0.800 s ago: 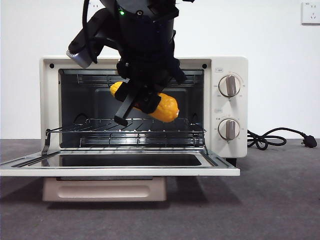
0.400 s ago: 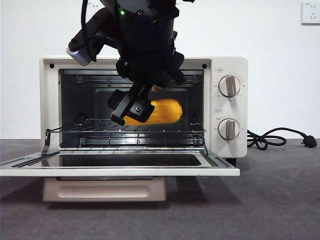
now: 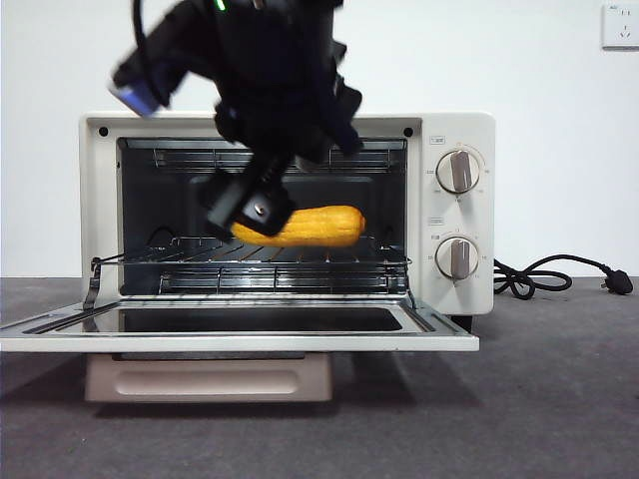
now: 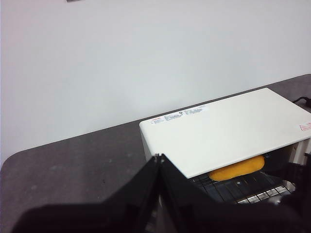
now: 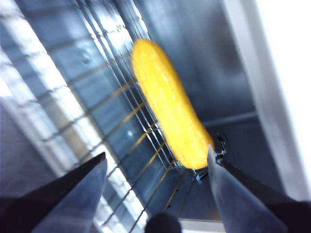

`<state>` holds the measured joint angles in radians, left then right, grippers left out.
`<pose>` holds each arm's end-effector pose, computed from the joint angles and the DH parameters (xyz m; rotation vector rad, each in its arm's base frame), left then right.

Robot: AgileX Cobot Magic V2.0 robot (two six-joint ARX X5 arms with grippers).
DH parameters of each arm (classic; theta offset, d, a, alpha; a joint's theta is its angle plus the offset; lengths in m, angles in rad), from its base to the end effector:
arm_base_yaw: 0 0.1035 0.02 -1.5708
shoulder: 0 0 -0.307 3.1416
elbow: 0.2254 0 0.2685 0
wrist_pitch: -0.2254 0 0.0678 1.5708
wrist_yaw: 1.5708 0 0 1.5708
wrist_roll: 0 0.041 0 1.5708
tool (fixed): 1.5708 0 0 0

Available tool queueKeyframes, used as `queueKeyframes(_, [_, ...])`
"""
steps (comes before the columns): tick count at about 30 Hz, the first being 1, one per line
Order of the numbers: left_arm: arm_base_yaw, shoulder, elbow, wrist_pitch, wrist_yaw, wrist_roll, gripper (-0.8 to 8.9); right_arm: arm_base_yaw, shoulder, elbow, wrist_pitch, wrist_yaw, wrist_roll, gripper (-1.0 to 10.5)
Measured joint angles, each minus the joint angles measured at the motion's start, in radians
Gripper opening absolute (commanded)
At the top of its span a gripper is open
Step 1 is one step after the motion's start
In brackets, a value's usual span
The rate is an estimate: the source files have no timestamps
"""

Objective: Take the corn from the table,put the corn in the oven

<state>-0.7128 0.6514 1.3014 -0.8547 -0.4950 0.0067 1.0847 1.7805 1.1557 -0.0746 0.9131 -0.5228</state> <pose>0.0503 -0.0177 0.4747 0.1231 0.1681 -0.2176 0.2167 0.3406 0.2396 -1.1038 0.3359 0.2667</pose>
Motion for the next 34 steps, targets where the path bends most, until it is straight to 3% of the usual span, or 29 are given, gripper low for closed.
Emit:
queueKeyframes(8, [0.0, 0.01, 0.0, 0.0, 0.0, 0.0, -0.06, 0.111, -0.17, 0.0, -0.203, 0.032, 0.16, 3.4])
queueKeyframes(15, [0.0, 0.129, 0.0, -0.082, 0.073, 0.001, -0.06, 0.2, -0.376, 0.0, -0.443, -0.005, 0.327, -0.1])
queueKeyframes(20, [0.0, 0.289, 0.0, -0.161, 0.114, 0.029, -0.08, 0.211, -0.532, 0.0, -0.54, -0.017, 0.386, -0.1])
queueKeyframes(26, [0.05, 0.446, -0.003, -0.185, 0.407, 0.084, -0.08, 0.21, -0.694, 0.0, -0.603, -0.094, 0.452, -0.1])
queueKeyframes(34, [0.307, 0.495, -0.069, -0.14, 0.85, 0.117, -0.08, 0.21, -0.846, 0.0, -0.621, -0.099, 0.479, -0.1])
